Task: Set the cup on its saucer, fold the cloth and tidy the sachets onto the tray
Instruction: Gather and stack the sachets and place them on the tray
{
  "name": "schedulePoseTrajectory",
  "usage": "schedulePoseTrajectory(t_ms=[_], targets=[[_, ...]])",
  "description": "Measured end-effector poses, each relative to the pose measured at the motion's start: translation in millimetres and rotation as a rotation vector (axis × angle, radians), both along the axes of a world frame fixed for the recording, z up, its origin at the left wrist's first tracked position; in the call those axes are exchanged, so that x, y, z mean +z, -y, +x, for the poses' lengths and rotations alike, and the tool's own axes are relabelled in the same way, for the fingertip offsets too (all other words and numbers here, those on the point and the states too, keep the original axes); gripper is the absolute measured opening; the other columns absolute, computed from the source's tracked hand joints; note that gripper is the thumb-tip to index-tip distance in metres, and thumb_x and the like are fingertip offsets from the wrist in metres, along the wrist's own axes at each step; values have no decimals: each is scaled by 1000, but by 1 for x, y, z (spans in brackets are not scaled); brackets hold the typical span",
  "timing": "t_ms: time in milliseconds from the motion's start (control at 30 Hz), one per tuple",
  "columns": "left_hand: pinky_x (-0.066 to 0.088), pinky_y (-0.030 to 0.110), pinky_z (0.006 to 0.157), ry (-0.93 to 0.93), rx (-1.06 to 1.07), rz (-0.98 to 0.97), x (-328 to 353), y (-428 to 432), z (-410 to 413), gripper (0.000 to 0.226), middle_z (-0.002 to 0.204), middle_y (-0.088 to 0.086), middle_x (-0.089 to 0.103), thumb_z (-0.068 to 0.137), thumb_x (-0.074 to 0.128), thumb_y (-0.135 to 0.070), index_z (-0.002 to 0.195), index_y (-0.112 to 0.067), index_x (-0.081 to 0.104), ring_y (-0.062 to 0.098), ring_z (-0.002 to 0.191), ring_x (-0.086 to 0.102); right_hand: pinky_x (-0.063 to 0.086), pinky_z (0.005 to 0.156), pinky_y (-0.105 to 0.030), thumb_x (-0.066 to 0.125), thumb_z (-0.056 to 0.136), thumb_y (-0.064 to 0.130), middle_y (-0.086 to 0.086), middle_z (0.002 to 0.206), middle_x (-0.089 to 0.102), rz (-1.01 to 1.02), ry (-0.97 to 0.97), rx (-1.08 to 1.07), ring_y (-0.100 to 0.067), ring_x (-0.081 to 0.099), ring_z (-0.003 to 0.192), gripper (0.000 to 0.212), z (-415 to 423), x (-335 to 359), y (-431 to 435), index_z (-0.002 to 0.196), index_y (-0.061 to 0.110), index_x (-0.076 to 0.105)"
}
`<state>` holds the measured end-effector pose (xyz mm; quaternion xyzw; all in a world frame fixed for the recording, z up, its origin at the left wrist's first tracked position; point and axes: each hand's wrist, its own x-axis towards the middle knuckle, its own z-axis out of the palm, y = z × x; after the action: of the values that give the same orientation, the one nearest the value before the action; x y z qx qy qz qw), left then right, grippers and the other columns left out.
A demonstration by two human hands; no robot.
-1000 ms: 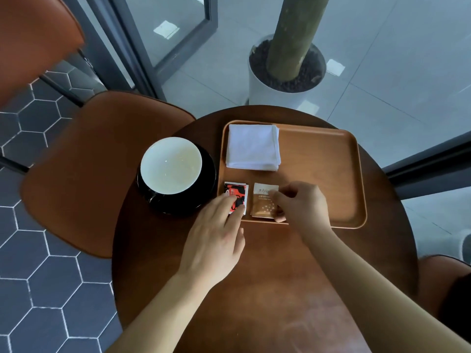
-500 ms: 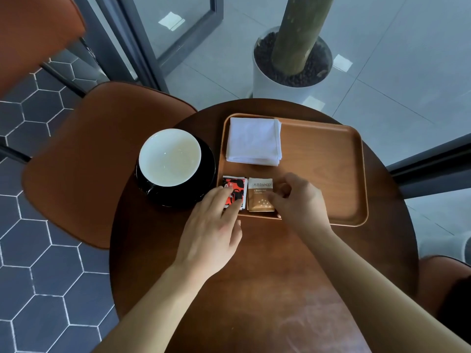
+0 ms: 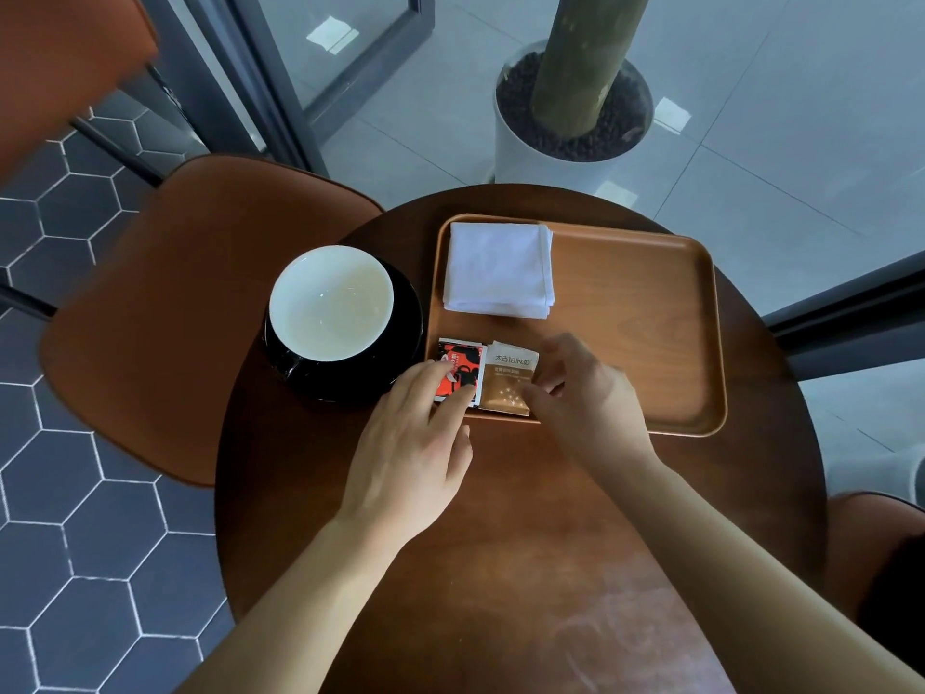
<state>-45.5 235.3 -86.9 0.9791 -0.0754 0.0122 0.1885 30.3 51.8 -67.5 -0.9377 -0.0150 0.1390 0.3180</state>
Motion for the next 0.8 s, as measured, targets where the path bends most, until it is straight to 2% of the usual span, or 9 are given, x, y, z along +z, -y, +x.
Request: schedulePoseTrajectory(t_ms=[100, 333, 400, 567, 667, 800], targets=[[53, 45, 100, -1, -7, 16, 0, -2, 1, 37, 134, 17, 57, 89, 64, -17, 125, -7, 64, 32, 130, 52, 54, 72, -31, 73, 81, 21, 12, 79, 71, 11, 10, -27, -11, 67, 77, 28, -1, -1, 1, 106, 26, 61], [53, 47, 98, -12, -21, 42, -1, -3, 3, 36, 134, 16, 56, 90, 62, -19, 125, -8, 63, 32, 129, 51, 52, 71, -31, 72, 83, 20, 11, 82, 68, 23, 36, 0, -14, 65, 76, 26, 4, -3, 1, 108, 23, 64], [53, 46, 96, -13, -8, 34, 1, -2, 4, 36, 134, 15, 57, 90, 62, -19, 125, -8, 63, 32, 127, 52, 51, 72, -32, 72, 84, 22, 11, 86, 63, -1, 94, 18, -18, 63, 81, 28, 7, -4, 0, 111, 23, 66], [57, 42, 85, -1, 38, 13, 7, 4, 17, 34, 126, 12, 59, 87, 64, -18, 120, -9, 64, 30, 114, 57, 46, 78, -34, 69, 87, 42, 0, 116, 55, -167, 133, 157, -24, 49, 113, 44, 14, -8, -9, 130, 31, 63], [56, 44, 83, -18, 37, 21, 8, 5, 20, 33, 123, 10, 59, 87, 61, -19, 119, -10, 64, 30, 111, 56, 47, 77, -35, 68, 87, 46, -1, 115, 52, -207, 137, 190, -24, 44, 114, 41, 15, -8, -14, 126, 35, 63], [54, 44, 87, -49, 26, 44, 7, 4, 17, 34, 128, 10, 58, 90, 58, -21, 121, -10, 64, 29, 117, 54, 45, 75, -32, 70, 87, 45, -2, 113, 51, -207, 150, 190, -24, 45, 110, 38, 16, -9, -16, 124, 36, 64]])
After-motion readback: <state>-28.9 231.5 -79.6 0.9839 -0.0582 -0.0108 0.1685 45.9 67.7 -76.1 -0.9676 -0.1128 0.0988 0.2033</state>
